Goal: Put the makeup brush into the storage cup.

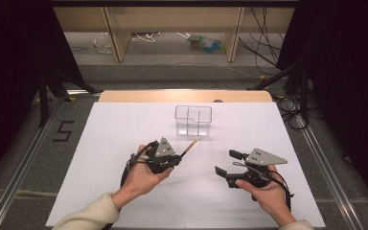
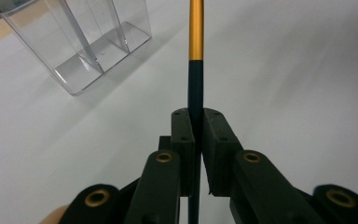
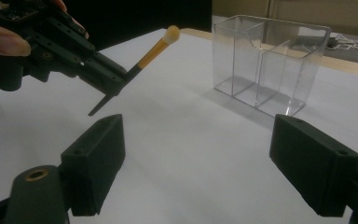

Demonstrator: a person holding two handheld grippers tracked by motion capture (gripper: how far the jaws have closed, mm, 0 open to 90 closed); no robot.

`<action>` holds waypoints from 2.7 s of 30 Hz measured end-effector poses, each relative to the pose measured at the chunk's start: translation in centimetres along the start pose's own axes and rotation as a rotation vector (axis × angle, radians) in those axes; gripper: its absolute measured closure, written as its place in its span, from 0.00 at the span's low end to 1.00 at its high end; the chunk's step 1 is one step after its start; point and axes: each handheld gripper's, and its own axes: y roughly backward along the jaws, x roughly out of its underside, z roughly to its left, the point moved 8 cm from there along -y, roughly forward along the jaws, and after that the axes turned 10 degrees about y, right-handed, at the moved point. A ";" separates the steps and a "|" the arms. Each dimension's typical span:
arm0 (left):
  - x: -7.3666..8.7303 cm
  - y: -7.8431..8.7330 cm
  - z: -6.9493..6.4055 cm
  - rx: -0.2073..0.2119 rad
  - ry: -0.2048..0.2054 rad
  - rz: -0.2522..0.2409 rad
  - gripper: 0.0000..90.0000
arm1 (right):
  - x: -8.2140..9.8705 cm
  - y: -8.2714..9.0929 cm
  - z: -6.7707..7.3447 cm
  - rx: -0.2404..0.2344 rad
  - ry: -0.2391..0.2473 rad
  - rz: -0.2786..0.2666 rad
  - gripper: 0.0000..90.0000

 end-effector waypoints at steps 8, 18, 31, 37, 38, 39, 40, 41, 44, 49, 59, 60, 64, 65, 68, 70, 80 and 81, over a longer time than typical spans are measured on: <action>-0.2 0.1 -0.3 0.005 0.005 -0.016 0.93 | -0.3 -1.0 0.2 -0.002 -0.008 0.019 0.21; -0.4 0.0 -0.8 0.008 0.002 -0.039 0.93 | -1.0 -2.3 0.6 -0.029 -0.038 -0.012 0.22; -0.6 0.2 -1.2 0.018 -0.003 -0.054 0.93 | -1.6 -3.5 0.6 -0.026 -0.035 -0.046 0.23; -0.6 0.2 -1.5 0.024 -0.006 -0.061 0.93 | -1.9 -4.1 1.2 -0.059 -0.068 -0.033 0.24; -0.7 0.2 -1.5 0.023 -0.009 -0.061 0.93 | -2.0 -4.2 1.1 -0.055 -0.049 -0.047 0.24; -0.7 0.1 -1.5 0.025 -0.023 -0.061 0.93 | -2.1 -4.5 1.1 -0.051 -0.045 -0.056 0.25; -0.7 0.1 -1.5 0.024 -0.030 -0.062 0.93 | -2.1 -4.5 1.4 -0.067 -0.069 -0.040 0.25; -0.7 0.1 -1.7 0.025 -0.008 -0.062 0.93 | -2.2 -4.6 1.2 -0.052 -0.046 -0.046 0.25; -0.7 0.0 -1.9 0.033 -0.009 -0.066 0.93 | -2.5 -5.0 1.5 -0.066 -0.057 -0.059 0.26; -0.9 0.0 -2.2 0.040 -0.017 -0.072 0.93 | -2.6 -5.5 1.9 -0.085 -0.081 -0.052 0.28; -0.9 -0.1 -2.5 0.037 -0.023 -0.073 0.93 | -2.9 -6.2 2.0 -0.091 -0.088 -0.077 0.36; -0.9 -0.1 -2.5 0.040 -0.024 -0.073 0.93 | -2.9 -6.3 2.0 -0.094 -0.092 -0.078 0.38; -0.9 -0.1 -2.6 0.040 -0.022 -0.080 0.93 | -2.9 -6.6 2.0 -0.094 -0.088 -0.080 0.42; -0.9 -0.1 -2.6 0.039 -0.022 -0.080 0.93 | -2.9 -6.6 2.2 -0.106 -0.104 -0.076 0.42; -1.0 -0.1 -2.6 0.041 -0.038 -0.079 0.93 | -3.0 -6.8 2.3 -0.110 -0.109 -0.084 0.45; -1.0 -0.1 -2.6 0.042 -0.028 -0.079 0.93 | -3.1 -6.9 2.3 -0.103 -0.112 -0.089 0.46; -1.1 -0.1 -2.7 0.045 -0.021 -0.085 0.93 | -3.2 -7.2 2.6 -0.130 -0.143 -0.110 0.65; -1.1 -0.1 -2.7 0.045 -0.022 -0.084 0.93 | -3.2 -7.2 2.7 -0.137 -0.152 -0.107 0.67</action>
